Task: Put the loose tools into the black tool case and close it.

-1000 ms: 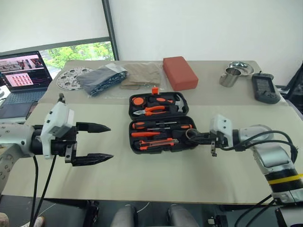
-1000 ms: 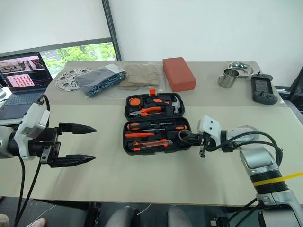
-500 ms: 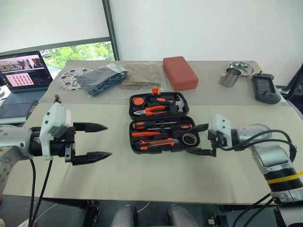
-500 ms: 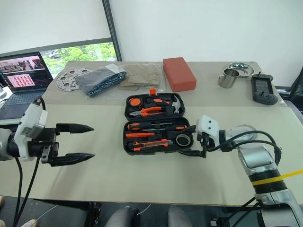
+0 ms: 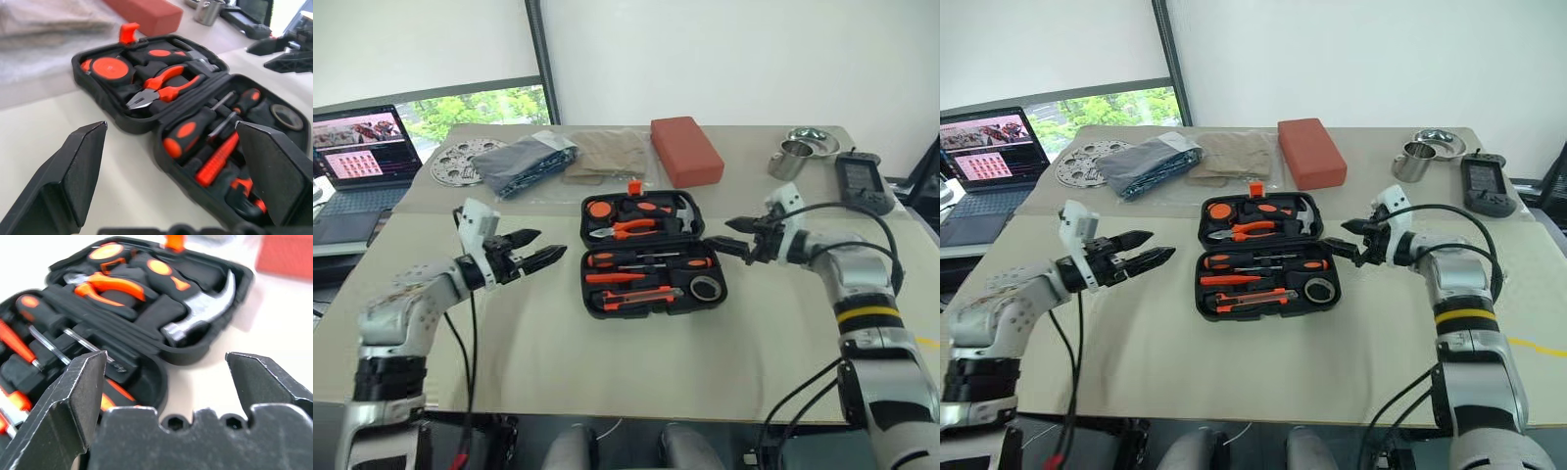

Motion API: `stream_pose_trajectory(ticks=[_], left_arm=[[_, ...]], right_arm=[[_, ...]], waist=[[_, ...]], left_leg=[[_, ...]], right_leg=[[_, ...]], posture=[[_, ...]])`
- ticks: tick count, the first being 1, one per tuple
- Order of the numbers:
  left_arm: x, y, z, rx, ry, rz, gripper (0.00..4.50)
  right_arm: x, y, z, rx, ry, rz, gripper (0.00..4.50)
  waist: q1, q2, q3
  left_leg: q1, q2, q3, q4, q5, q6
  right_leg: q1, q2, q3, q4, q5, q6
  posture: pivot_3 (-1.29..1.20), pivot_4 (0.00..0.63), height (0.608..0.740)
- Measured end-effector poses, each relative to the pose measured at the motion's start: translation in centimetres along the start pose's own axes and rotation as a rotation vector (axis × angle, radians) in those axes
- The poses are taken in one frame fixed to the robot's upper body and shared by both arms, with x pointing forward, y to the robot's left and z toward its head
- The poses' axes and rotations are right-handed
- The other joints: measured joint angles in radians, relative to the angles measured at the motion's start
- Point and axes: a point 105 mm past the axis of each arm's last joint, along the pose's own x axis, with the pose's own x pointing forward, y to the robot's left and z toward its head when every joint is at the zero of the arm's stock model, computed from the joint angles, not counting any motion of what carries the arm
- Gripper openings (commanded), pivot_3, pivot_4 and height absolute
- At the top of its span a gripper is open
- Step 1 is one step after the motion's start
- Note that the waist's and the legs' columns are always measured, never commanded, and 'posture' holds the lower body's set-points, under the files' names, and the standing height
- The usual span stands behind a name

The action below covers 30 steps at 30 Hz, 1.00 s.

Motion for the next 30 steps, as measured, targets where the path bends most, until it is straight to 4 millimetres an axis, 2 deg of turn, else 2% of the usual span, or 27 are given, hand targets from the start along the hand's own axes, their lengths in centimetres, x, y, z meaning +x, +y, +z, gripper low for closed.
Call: stream_pose_trajectory(ticks=[4, 6, 10, 14, 17, 18, 19, 24, 30], left_arm=[[2.3, 1.7, 0.6, -0.147, -0.013, 0.06, 4.5], [3.4, 2.5, 0.0, -0.234, 0.009, 0.094, 4.5], [5.6, 2.5, -1.2, -0.362, 0.042, 0.103, 4.5], [6.4, 3.6, -0.8, -0.422, 0.038, 0.152, 4.5], [6.7, 4.3, -0.9, -0.459, 0.028, 0.176, 4.5], [6.8, 4.5, -0.9, -0.468, 0.027, 0.186, 4.5], [6.9, 4.6, -0.9, -0.478, 0.021, 0.191, 4.5], [7.5, 4.8, -0.4, -0.488, -0.003, 0.198, 4.5], [8.6, 4.1, -1.6, -0.504, 0.026, 0.182, 4.5]], right_arm=[[1.6, -0.4, 0.4, 0.148, -0.003, -0.025, 4.49], [2.0, -0.8, 0.8, 0.235, -0.023, -0.058, 4.49], [3.4, -0.8, 1.3, 0.327, -0.046, -0.087, 4.49], [4.1, -0.8, 0.7, 0.371, -0.026, -0.124, 3.54], [4.3, -0.9, 0.0, 0.395, -0.019, -0.147, 2.43], [4.3, -1.0, 0.0, 0.401, -0.025, -0.152, 2.19], [4.3, -1.1, 0.0, 0.405, -0.035, -0.159, 1.73], [4.2, -1.5, 0.0, 0.419, -0.047, -0.188, 0.05], [4.4, -1.2, 0.2, 0.408, -0.044, -0.176, 0.05]], waist=[[0.0, 0.0, 0.0], [0.001, 0.0, 0.0], [0.0, 0.0, 0.0], [0.0, 0.0, 0.0], [0.0, 0.0, 0.0], [0.0, 0.0, 0.0], [0.0, 0.0, 0.0], [-0.006, 0.0, 0.0], [-0.017, 0.0, 0.0]], left_leg=[[0.0, -0.001, -0.001, 0.0, 0.0, 0.0], [0.0, -0.001, -0.001, 0.0, 0.0, 0.0], [-0.002, -0.001, -0.002, 0.0, 0.0, 0.0], [-0.002, -0.002, -0.003, -0.001, 0.0, 0.0], [-0.002, -0.002, -0.003, -0.002, 0.0, -0.001], [-0.002, -0.002, -0.003, -0.002, 0.0, -0.001], [-0.002, -0.002, -0.003, -0.002, 0.0, -0.001], [-0.002, -0.003, -0.003, -0.006, 0.001, -0.001], [-0.002, -0.004, -0.004, -0.012, 0.004, -0.007]], right_leg=[[-0.001, 0.0, -0.001, 0.002, 0.0, 0.0], [0.0, -0.001, -0.002, 0.003, 0.0, 0.0], [-0.001, -0.001, -0.003, 0.004, 0.001, 0.001], [-0.001, -0.002, -0.004, 0.004, 0.001, 0.001], [-0.001, -0.002, -0.004, 0.004, 0.001, 0.001], [-0.001, -0.002, -0.005, 0.004, 0.001, 0.001], [-0.001, -0.002, -0.005, 0.004, 0.001, 0.001], [-0.002, -0.002, -0.005, 0.003, 0.001, 0.001], [-0.003, -0.002, -0.007, 0.003, 0.001, 0.001]], posture=[[0.0, 0.15, 0.74], [0.0, 0.15, 0.74], [0.0, 0.15, 0.74], [0.0, 0.15, 0.74], [0.0, 0.15, 0.74], [0.0, 0.15, 0.74], [0.0, 0.15, 0.74], [0.0, 0.15, 0.74], [0.0, 0.15, 0.74]])
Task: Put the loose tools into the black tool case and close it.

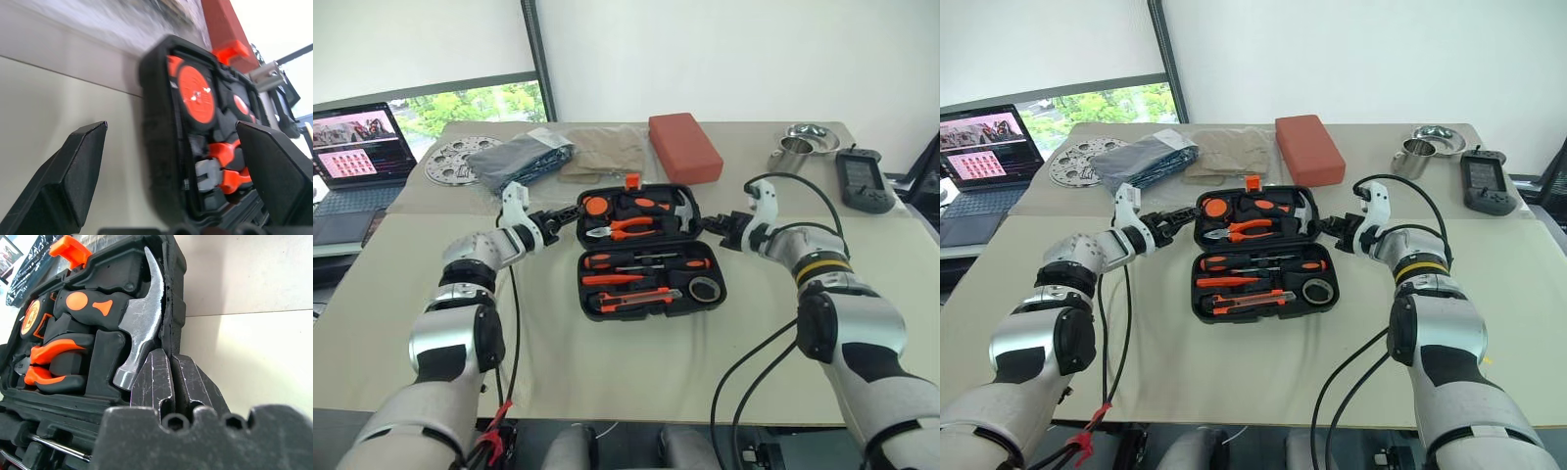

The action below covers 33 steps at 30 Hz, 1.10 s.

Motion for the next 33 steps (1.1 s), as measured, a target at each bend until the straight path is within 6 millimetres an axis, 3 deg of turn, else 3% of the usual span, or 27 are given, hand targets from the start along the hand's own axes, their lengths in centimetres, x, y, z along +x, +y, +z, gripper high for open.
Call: stream_pose_trajectory(ticks=[3, 6, 15, 17, 25, 33], left_arm=[[0.1, 0.3, -0.3, 0.013, 0.007, 0.015, 4.5], [0.5, 0.1, -0.6, 0.026, 0.017, 0.018, 3.81], [0.5, 0.1, -0.9, 0.069, 0.027, -0.001, 0.53], [0.6, -0.2, -0.6, 0.075, 0.018, -0.016, 0.09], [0.3, -0.7, -0.4, 0.243, 0.01, -0.1, 0.09], [-0.6, -2.0, 0.2, 0.565, -0.045, -0.214, 0.09]], right_arm=[[0.0, 0.0, 0.0, -0.002, 0.002, 0.003, 0.05], [0.0, 0.0, 0.0, -0.003, 0.002, 0.002, 0.0], [-0.2, -0.1, 0.0, 0.001, 0.007, 0.002, 0.0], [-0.3, -0.3, 0.1, -0.001, 0.008, -0.004, 0.0], [-0.9, -0.3, 0.5, -0.003, -0.025, 0.043, 0.0], [-2.7, -0.3, 0.0, -0.262, -0.155, 0.147, 0.0]], waist=[[-0.002, 0.0, 0.0], [-0.002, 0.0, 0.0], [-0.003, 0.0, 0.0], [-0.002, 0.0, 0.0], [0.001, 0.0, 0.0], [0.01, 0.0, 0.0]], left_leg=[[0.0, 0.0, -0.002, -0.001, 0.0, 0.0], [0.0, 0.0, -0.002, -0.001, 0.0, -0.001], [-0.001, 0.0, -0.006, -0.001, 0.001, -0.002], [-0.002, 0.0, -0.007, -0.002, 0.002, -0.004], [-0.004, -0.002, -0.008, -0.002, 0.004, -0.006], [-0.005, 0.0, -0.008, -0.003, 0.004, -0.006]], right_leg=[[0.0, 0.0, -0.002, 0.0, 0.0, 0.0], [0.0, -0.001, -0.003, 0.0, 0.0, 0.0], [0.0, -0.001, -0.008, 0.0, 0.0, 0.0], [0.0, -0.002, -0.01, 0.001, 0.0, 0.0], [0.0, -0.002, -0.014, 0.0, 0.0, 0.0], [0.0, -0.002, -0.015, 0.001, 0.0, 0.0]], posture=[[0.0, 0.15, 0.74], [0.0, 0.15, 0.74], [0.0, 0.15, 0.74], [0.0, 0.15, 0.74], [0.0, 0.15, 0.74], [0.0, 0.15, 0.74]])
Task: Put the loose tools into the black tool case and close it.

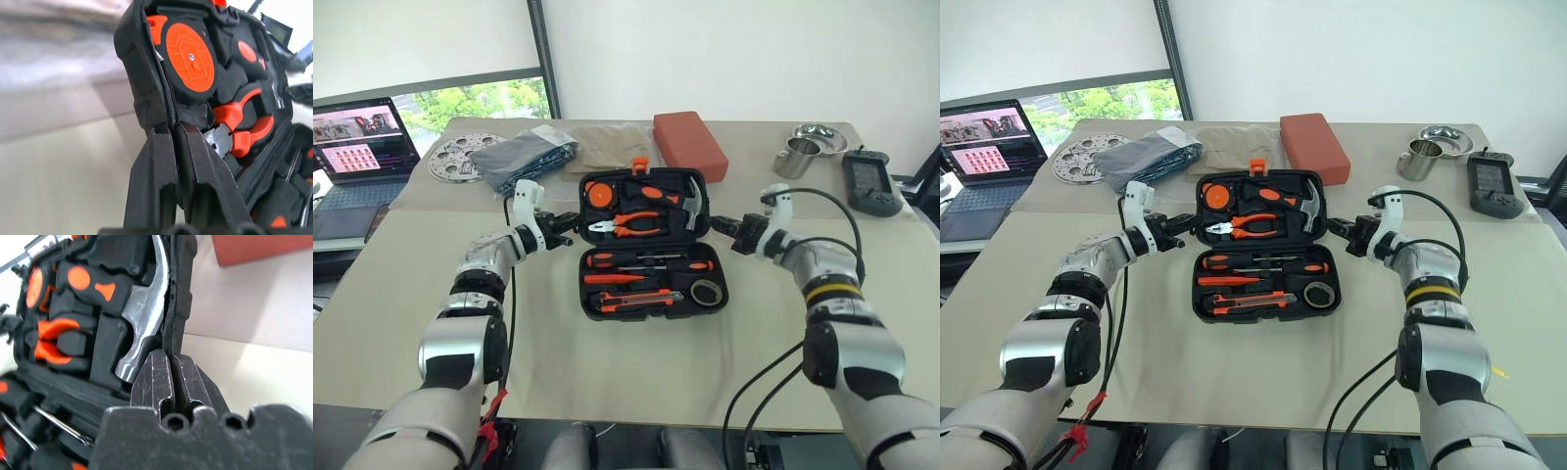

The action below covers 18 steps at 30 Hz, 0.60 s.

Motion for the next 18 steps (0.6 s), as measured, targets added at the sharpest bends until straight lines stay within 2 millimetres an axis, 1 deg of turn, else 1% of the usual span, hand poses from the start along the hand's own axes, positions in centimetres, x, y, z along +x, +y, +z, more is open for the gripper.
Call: stream_pose_trajectory(ticks=[1, 3, 4, 6, 8, 13, 14, 15, 16, 17, 18], left_arm=[[-0.1, -0.1, 0.1, 0.075, -0.006, -0.006, 0.09], [-0.7, -0.8, 0.1, 0.29, -0.026, -0.031, 0.09], [-1.1, -1.3, 0.1, 0.425, -0.048, -0.046, 0.09], [-1.6, -1.9, 0.1, 0.572, -0.071, -0.056, 0.09], [-2.1, -2.2, -0.2, 0.69, -0.088, -0.055, 0.09], [-3.7, -3.0, -1.3, 1.005, -0.125, -0.046, 0.09], [-4.0, -3.1, -1.5, 1.042, -0.128, -0.047, 0.03], [-4.2, -3.2, -1.7, 1.101, -0.129, -0.052, 0.37], [-4.5, -3.2, -1.8, 1.153, -0.125, -0.058, 0.75], [-4.8, -3.4, -2.1, 1.23, -0.11, -0.081, 0.97], [-5.2, -3.4, -2.6, 1.29, -0.086, -0.107, 1.43]], right_arm=[[-0.3, 0.2, 0.0, -0.059, -0.01, 0.012, 0.0], [-1.1, 0.8, -0.4, -0.233, -0.038, 0.048, 0.0], [-1.8, 1.3, -0.7, -0.348, -0.054, 0.074, 0.0], [-2.6, 1.7, -0.8, -0.482, -0.061, 0.099, 0.0], [-3.1, 2.0, -0.9, -0.581, -0.065, 0.119, 0.0], [-4.2, 2.6, -1.5, -0.829, -0.082, 0.159, 0.0], [-4.4, 2.7, -1.6, -0.858, -0.082, 0.165, 0.35], [-4.5, 2.7, -1.7, -0.908, -0.074, 0.174, 0.71], [-4.7, 2.8, -1.9, -0.95, -0.062, 0.187, 0.95], [-4.8, 3.0, -2.2, -1.004, -0.052, 0.21, 1.26], [-4.9, 3.2, -2.4, -1.042, -0.044, 0.23, 1.62]], waist=[[0.001, 0.0, 0.0], [0.002, 0.0, 0.0], [0.005, 0.0, 0.0], [0.008, 0.0, 0.0], [0.008, 0.0, 0.0], [0.007, 0.0, 0.0], [0.007, 0.0, 0.0], [0.007, 0.0, 0.0], [0.008, 0.0, 0.0], [0.008, 0.0, 0.0], [0.008, 0.0, 0.0]], left_leg=[[0.0, 0.0, 0.0, 0.0, 0.0, 0.0], [0.001, 0.001, 0.0, 0.0, 0.0, 0.0], [0.002, 0.001, 0.001, 0.0, 0.0, 0.0], [0.002, 0.001, 0.001, 0.0, 0.0, 0.0], [0.004, 0.002, 0.001, 0.001, 0.0, 0.0], [0.007, 0.002, 0.001, 0.003, 0.001, 0.002], [0.008, 0.002, 0.001, 0.003, 0.001, 0.002], [0.008, 0.002, 0.001, 0.003, 0.001, 0.003], [0.009, 0.002, 0.001, 0.003, 0.002, 0.003], [0.009, 0.002, 0.001, 0.003, 0.002, 0.003], [0.009, 0.002, 0.001, 0.003, 0.002, 0.003]], right_leg=[[0.0, 0.0, 0.0, 0.0, 0.0, 0.0], [0.0, 0.0, 0.0, 0.0, 0.0, 0.0], [0.0, 0.0, 0.0, 0.0, 0.0, 0.0], [0.001, 0.0, 0.001, 0.0, 0.0, 0.0], [0.003, 0.0, 0.002, 0.0, 0.0, 0.0], [0.005, -0.002, 0.004, -0.004, 0.0, 0.0], [0.006, -0.002, 0.005, -0.004, 0.0, 0.0], [0.006, -0.002, 0.005, -0.004, 0.0, -0.001], [0.006, -0.002, 0.005, -0.004, 0.0, -0.001], [0.006, -0.002, 0.005, -0.004, 0.0, -0.001], [0.006, -0.002, 0.005, -0.004, 0.0, -0.001]], posture=[[0.0, 0.15, 0.74], [0.0, 0.15, 0.74], [0.0, 0.15, 0.74], [0.0, 0.15, 0.74], [0.0, 0.15, 0.74], [0.0, 0.15, 0.74], [0.0, 0.15, 0.74], [0.0, 0.15, 0.74], [0.0, 0.15, 0.74], [0.0, 0.15, 0.74], [0.0, 0.15, 0.74]])
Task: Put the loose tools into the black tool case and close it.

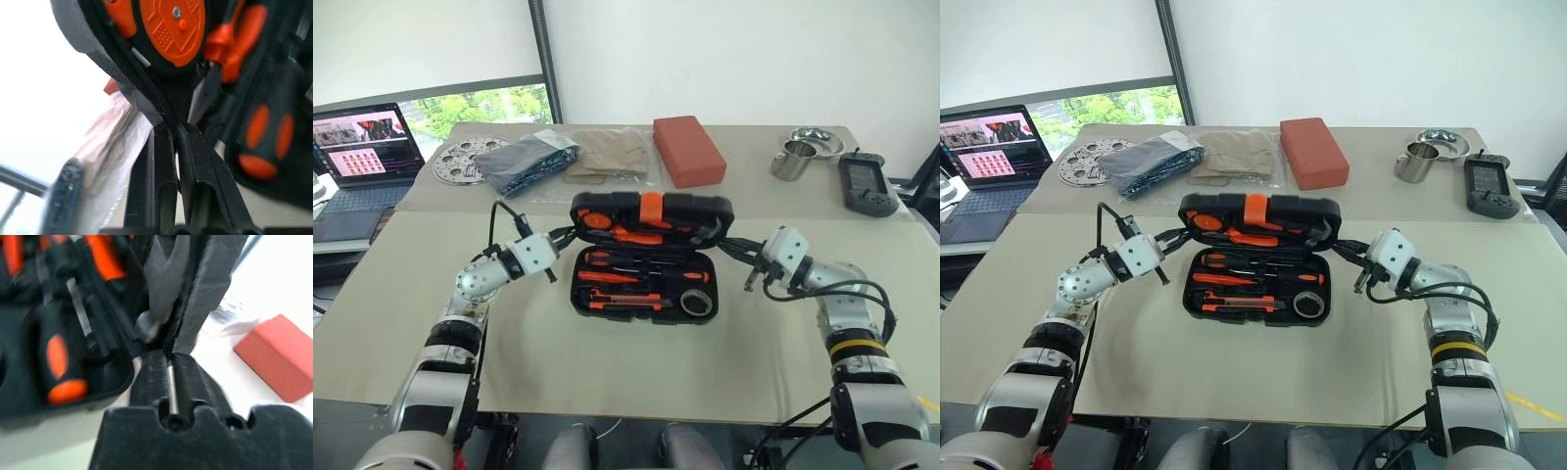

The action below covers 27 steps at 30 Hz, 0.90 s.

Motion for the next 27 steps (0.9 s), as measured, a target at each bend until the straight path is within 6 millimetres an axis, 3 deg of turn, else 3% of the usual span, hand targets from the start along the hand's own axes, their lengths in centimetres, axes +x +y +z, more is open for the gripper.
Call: stream_pose_trajectory(ticks=[2, 3, 5, 7, 9, 12, 17, 22, 24, 27], left_arm=[[-1.0, -1.2, 0.1, 0.123, -0.012, -0.073, 1.98], [-2.2, -2.1, -0.3, 0.171, -0.002, -0.116, 2.55], [-4.3, -2.2, -0.5, 0.207, -0.004, -0.115, 2.81], [-6.3, -2.1, -0.9, 0.207, 0.012, -0.111, 3.71], [-7.0, -1.3, -1.0, 0.197, 0.023, -0.063, 4.39], [-7.2, -0.2, -0.8, 0.14, 0.016, 0.039, 4.39], [-6.7, -0.4, -2.0, -0.118, 0.077, 0.115, 4.39], [-3.3, 2.0, -0.2, -0.436, -0.03, 0.182, 4.39], [-1.3, 3.3, 1.3, -0.533, -0.097, 0.185, 4.39], [1.2, 4.4, 3.9, -0.603, -0.192, 0.142, 4.39]], right_arm=[[-0.5, 0.8, -0.3, -0.067, 0.015, 0.046, 2.07], [-1.4, 1.1, -0.9, -0.082, 0.043, 0.06, 2.66], [-3.0, 1.2, -2.0, -0.075, 0.102, 0.064, 2.68], [-4.7, 1.4, -3.0, -0.058, 0.156, 0.072, 2.68], [-5.7, 1.9, -3.4, -0.037, 0.174, 0.083, 2.68], [-6.4, 3.5, -3.0, 0.048, 0.136, 0.113, 2.68], [-7.4, 7.0, -1.4, 0.313, 0.098, 0.202, 2.68], [-8.3, 10.4, 2.6, 0.587, 0.116, 0.373, 2.68], [-7.7, 11.7, 3.9, 0.678, 0.114, 0.41, 2.68], [-6.0, 12.2, 4.8, 0.717, 0.087, 0.387, 2.68]], waist=[[0.0, 0.0, 0.0], [0.0, 0.0, 0.0], [0.0, 0.0, 0.0], [0.0, 0.0, 0.0], [0.002, -0.001, 0.0], [0.004, -0.001, 0.0], [0.007, 0.0, 0.0], [0.016, 0.0, -0.001], [0.015, 0.0, 0.0], [0.008, -0.001, 0.0]], left_leg=[[0.0, 0.0, 0.0, -0.001, 0.0, 0.0], [0.0, 0.0, 0.001, -0.002, 0.0, 0.0], [0.0, 0.001, 0.002, -0.002, 0.0, 0.0], [0.003, 0.002, 0.003, -0.003, 0.0, 0.0], [0.005, 0.002, 0.007, -0.004, 0.0, 0.001], [0.005, 0.002, 0.014, -0.004, 0.002, 0.004], [0.002, 0.003, 0.014, -0.003, 0.002, 0.004], [-0.002, 0.002, 0.014, 0.001, 0.002, 0.004], [-0.002, 0.002, 0.013, 0.003, 0.003, 0.004], [-0.002, 0.002, 0.013, 0.004, 0.003, 0.004]], right_leg=[[0.0, -0.001, 0.0, 0.0, 0.0, 0.0], [0.0, -0.002, 0.0, 0.0, 0.0, -0.001], [0.0, -0.003, 0.0, 0.002, 0.001, -0.002], [0.0, -0.008, -0.002, 0.001, 0.001, -0.002], [0.001, -0.014, -0.004, 0.0, 0.001, -0.002], [0.001, -0.014, -0.005, 0.002, 0.001, -0.002], [0.0, -0.014, -0.006, 0.004, 0.001, -0.001], [0.001, -0.01, -0.009, 0.002, 0.0, -0.001], [0.0, -0.006, -0.007, 0.001, 0.0, 0.0], [0.0, -0.001, -0.005, 0.0, 0.0, 0.001]], posture=[[0.0, 0.15, 0.74], [0.0, 0.15, 0.74], [0.0, 0.15, 0.74], [0.0, 0.15, 0.74], [0.0, 0.15, 0.74], [0.0, 0.15, 0.74], [0.0, 0.15, 0.74], [0.0, 0.15, 0.74], [0.0, 0.15, 0.74], [0.0, 0.15, 0.74]])
